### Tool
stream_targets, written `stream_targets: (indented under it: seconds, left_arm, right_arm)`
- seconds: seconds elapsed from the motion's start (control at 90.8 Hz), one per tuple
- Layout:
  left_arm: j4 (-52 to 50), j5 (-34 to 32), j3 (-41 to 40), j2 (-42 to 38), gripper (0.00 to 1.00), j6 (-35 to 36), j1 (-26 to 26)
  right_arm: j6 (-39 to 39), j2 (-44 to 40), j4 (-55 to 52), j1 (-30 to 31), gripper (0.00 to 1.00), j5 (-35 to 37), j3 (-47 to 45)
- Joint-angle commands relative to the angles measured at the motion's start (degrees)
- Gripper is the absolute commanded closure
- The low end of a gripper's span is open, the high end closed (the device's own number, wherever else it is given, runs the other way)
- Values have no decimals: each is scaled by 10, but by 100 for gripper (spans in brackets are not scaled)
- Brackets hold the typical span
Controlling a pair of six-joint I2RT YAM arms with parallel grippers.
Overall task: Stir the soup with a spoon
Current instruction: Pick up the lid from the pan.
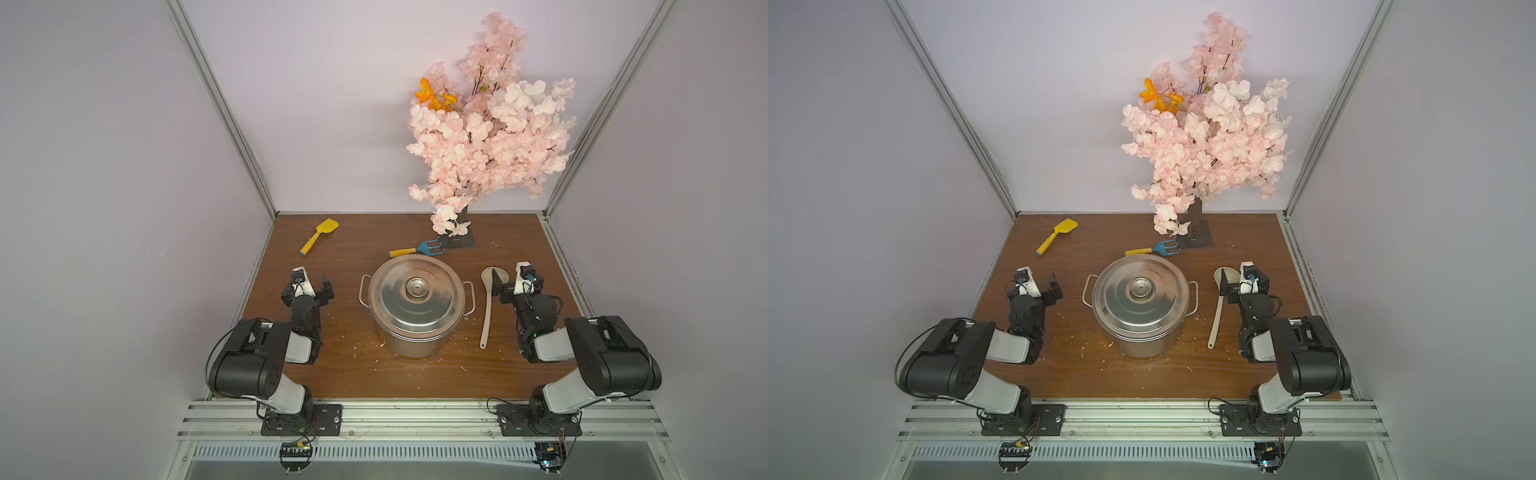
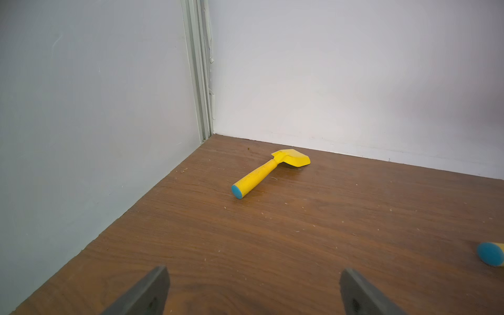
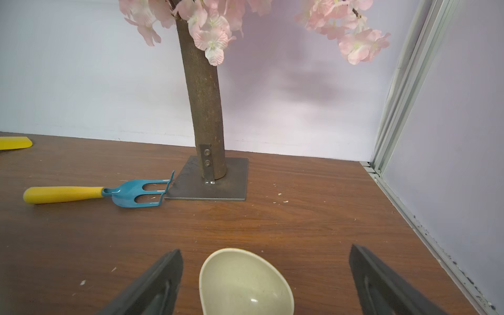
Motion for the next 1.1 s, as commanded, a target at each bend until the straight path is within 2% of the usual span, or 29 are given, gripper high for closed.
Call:
stream_targets:
  seconds: [0.0, 0.539, 0.616, 0.683, 0.749, 0.826, 0.936, 0.98, 1.024, 1.09]
  left_arm:
    - [11, -2, -2, -2, 0, -2, 4]
    - [11, -2, -2, -3, 0, -1, 3]
    - [7, -27, -1, -10, 0, 9, -11]
    - [24, -46, -16, -16, 0, 25, -31]
    - [68, -53, -37, -18, 0, 33, -40]
    - [79, -53, -41, -19, 0, 36, -42]
    - [79, -69, -32, -25, 0, 44, -47]
    - [7, -118, 3, -62, 0, 44, -58]
    - [-139, -125, 47, -113, 0, 38, -59]
    - [-262, -141, 96, -177, 0, -3, -55]
  right_arm:
    - [3, -1, -3, -7, 1, -7, 7]
    - [1, -2, -2, -6, 0, -6, 6]
    - [6, -5, 1, -6, 0, 4, 6]
    - [8, -46, -34, -3, 0, 26, 9]
    - [9, -118, -119, 6, 0, 58, 25]
    - [69, -197, -235, 10, 0, 98, 59]
    - [139, -286, -339, 10, 0, 56, 104]
    - [174, -314, -373, 10, 1, 38, 122]
    - [225, -339, -403, 9, 0, 28, 137]
    - [316, -373, -442, 8, 0, 10, 154]
